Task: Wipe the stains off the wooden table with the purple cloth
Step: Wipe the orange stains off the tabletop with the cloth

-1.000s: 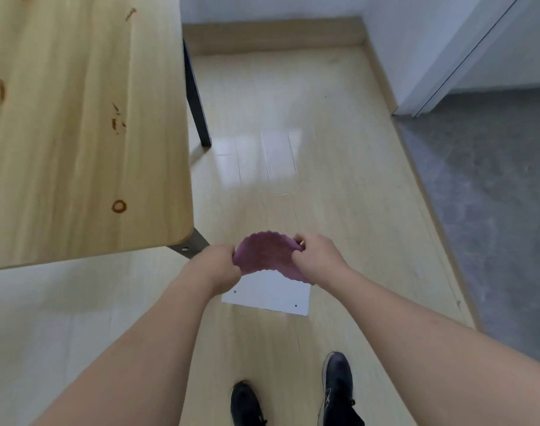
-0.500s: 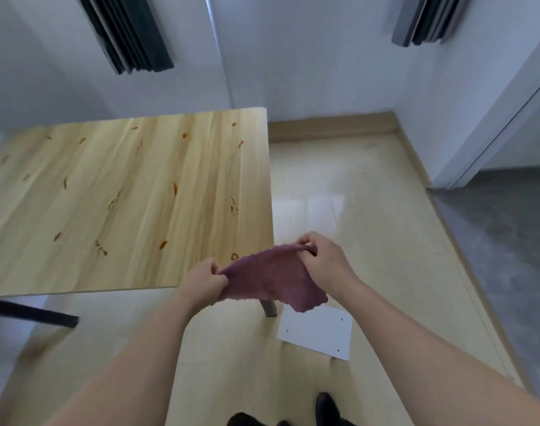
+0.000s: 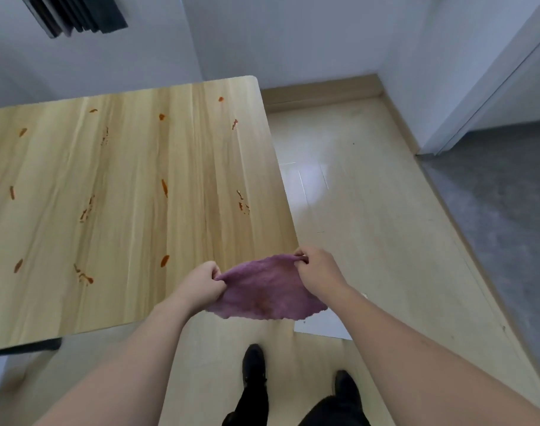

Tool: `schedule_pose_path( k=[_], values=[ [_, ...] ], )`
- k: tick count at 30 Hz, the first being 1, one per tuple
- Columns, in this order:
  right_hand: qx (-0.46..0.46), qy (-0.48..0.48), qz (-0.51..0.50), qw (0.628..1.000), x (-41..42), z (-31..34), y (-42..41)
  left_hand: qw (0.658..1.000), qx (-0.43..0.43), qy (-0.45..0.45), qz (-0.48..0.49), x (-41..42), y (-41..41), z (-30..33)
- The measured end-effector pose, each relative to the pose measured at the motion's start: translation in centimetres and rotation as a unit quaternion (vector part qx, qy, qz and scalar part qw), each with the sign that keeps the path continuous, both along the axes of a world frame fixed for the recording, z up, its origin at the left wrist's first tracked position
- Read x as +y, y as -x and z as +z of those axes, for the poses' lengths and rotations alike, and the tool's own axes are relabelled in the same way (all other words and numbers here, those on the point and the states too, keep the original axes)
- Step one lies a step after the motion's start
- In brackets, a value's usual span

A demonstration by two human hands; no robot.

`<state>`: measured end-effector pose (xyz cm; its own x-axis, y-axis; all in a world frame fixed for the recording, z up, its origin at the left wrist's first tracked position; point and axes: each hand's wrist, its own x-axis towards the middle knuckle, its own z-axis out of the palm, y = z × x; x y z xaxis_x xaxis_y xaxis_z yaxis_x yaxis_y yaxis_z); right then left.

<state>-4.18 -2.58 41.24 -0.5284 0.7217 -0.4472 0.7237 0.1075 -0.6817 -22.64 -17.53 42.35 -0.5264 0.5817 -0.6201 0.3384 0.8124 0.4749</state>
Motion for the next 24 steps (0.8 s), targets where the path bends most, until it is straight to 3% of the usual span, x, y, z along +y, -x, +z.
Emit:
schedule_pose_path(
  k=[2, 5, 7, 13, 19, 24],
  values=[
    [-0.020, -0.035, -0.017, 0.999, 1.0, -0.6, 1.5, 1.000, 0.013, -0.012, -0.005, 1.7, 1.4, -1.2],
    [-0.156, -0.157, 0.001, 0.975, 1.0, -2.2, 4.2, 0.998, 0.057, -0.021, -0.012, 3.6, 3.0, -3.7],
    [-0.185, -0.196, 0.010, 0.963, -0.6, -3.1, 5.4, 0.994, 0.101, -0.028, -0.020, 3.6, 3.3, -4.6],
    [-0.247, -0.111, 0.010, 0.962, -5.5, -7.9, 8.7, 0.981, 0.184, -0.015, -0.067, 2.9, 5.7, -7.1],
    [-0.271, -0.136, -0.062, 0.951, -6.1, -10.7, 11.6, 0.970, 0.240, -0.026, -0.040, 6.2, 9.0, -8.5],
    [-0.233, -0.243, -0.013, 0.942, -4.1, -12.4, 12.7, 0.959, 0.280, -0.041, 0.007, 8.8, 12.7, -9.7]
  ],
)
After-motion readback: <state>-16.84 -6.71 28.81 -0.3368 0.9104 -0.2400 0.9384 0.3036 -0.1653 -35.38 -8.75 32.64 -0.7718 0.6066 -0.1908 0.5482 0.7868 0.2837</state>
